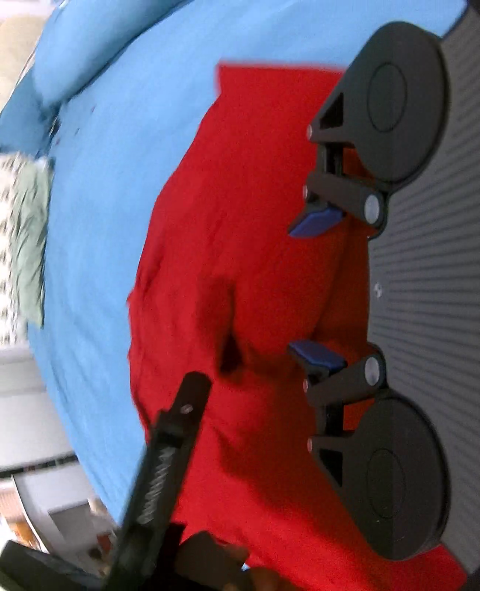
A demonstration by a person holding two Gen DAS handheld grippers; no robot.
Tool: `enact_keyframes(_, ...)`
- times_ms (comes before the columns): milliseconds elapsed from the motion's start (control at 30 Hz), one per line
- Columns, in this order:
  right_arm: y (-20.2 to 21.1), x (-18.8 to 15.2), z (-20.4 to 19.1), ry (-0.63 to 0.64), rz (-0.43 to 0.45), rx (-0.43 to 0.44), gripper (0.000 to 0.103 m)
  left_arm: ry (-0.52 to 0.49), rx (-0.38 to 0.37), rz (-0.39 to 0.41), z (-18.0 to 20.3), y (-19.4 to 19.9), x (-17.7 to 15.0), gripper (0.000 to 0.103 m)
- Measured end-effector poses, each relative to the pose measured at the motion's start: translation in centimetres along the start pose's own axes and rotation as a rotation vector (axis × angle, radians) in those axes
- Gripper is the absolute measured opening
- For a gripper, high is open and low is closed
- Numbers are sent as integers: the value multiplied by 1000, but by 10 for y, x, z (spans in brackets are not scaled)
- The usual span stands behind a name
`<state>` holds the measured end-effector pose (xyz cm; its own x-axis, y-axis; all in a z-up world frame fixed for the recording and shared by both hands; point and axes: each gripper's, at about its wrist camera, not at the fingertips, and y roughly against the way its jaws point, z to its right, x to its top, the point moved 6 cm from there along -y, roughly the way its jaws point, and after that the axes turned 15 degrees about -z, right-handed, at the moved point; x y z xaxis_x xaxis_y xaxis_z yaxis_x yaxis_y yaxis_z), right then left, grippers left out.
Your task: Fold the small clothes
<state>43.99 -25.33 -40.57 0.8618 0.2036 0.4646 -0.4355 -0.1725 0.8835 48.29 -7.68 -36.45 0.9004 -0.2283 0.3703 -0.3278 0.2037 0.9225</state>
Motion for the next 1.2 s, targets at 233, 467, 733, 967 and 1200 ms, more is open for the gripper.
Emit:
enact_keyframes(233,22,-21,40,-126,-29,-36,79,171,-54,-21,-18,-32,8,67)
enact_keyframes(467,26,-33,52,-234,-17,-52,80,314,-101,42,-66,-18,-23,72)
enact_keyframes(733,18,-52,56,-311,-56,-74,88,300,-141,77,-53,-21,-26,83)
enact_keyframes(967,14,-48,66,-341,-52,-158,101,350,-150,78,-65,-15,-12,4)
enact_keyframes(1200,-2,-38,64,-316,-72,-217,101,360,34,275,-110,53,-12,5)
